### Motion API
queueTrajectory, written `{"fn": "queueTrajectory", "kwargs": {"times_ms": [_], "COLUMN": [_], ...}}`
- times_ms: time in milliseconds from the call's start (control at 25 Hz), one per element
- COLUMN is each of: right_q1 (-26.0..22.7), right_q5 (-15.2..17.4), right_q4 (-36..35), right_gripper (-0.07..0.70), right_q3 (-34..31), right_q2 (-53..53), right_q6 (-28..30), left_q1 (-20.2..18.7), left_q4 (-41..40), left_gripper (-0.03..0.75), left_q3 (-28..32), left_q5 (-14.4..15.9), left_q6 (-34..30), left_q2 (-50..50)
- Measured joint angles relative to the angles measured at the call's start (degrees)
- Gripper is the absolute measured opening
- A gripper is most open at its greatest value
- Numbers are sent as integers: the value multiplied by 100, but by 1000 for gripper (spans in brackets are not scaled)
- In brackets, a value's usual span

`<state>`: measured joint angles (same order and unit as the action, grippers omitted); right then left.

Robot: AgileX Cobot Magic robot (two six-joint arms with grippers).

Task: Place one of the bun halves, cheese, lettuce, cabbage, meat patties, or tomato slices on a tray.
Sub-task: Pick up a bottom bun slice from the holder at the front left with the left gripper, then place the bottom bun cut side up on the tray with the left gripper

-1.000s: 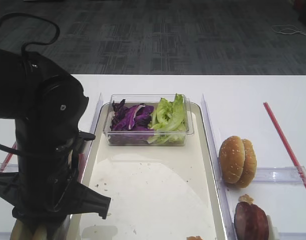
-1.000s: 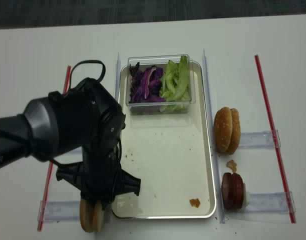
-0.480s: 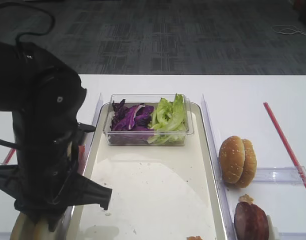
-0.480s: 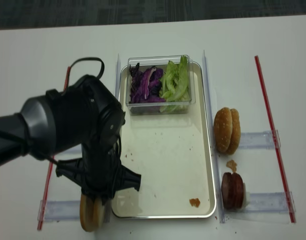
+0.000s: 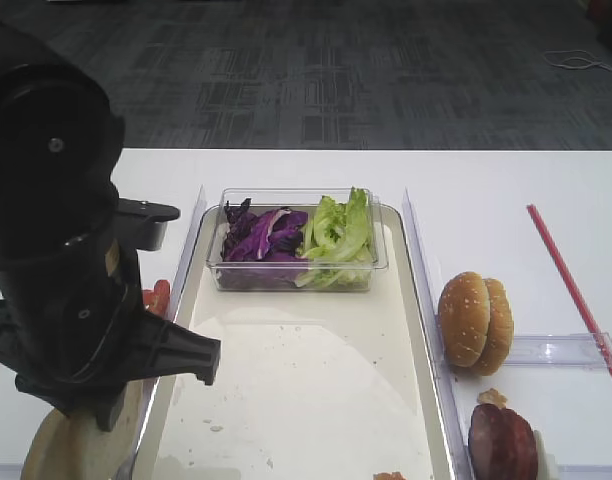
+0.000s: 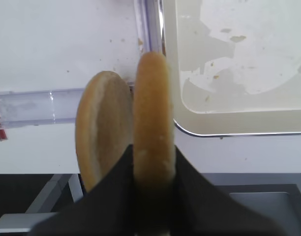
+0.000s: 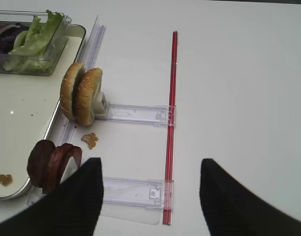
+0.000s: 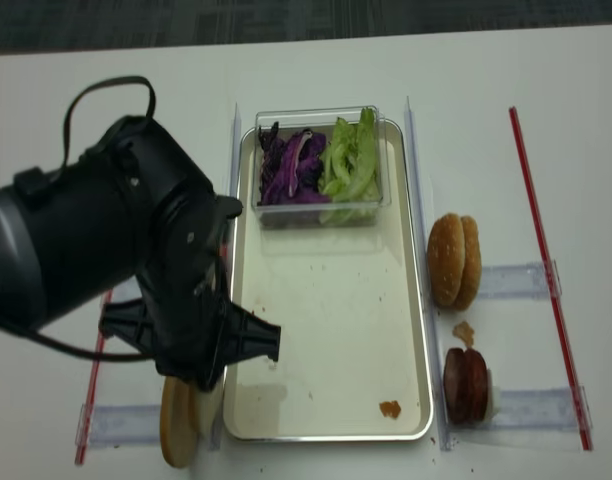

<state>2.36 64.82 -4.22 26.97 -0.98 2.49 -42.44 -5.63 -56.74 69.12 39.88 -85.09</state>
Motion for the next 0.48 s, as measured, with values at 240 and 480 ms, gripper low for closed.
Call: {"fn": "queueTrajectory", "kwargs": {"times_ms": [240,480], "right_q1": [0,0], "right_q5": [0,0], "right_q4": [0,0], "right_gripper": [450,450], "right_q3": [0,0], "right_q2": [0,0], "right_q6": [0,0], "left_q1": [-3,-3], "left_q4": [35,563], "left_gripper": [99,99], "left_q3": [-65,-65], "left_q5": [10,-115], "left_q6": [-15,-432], "left_q2": [204,206]}}
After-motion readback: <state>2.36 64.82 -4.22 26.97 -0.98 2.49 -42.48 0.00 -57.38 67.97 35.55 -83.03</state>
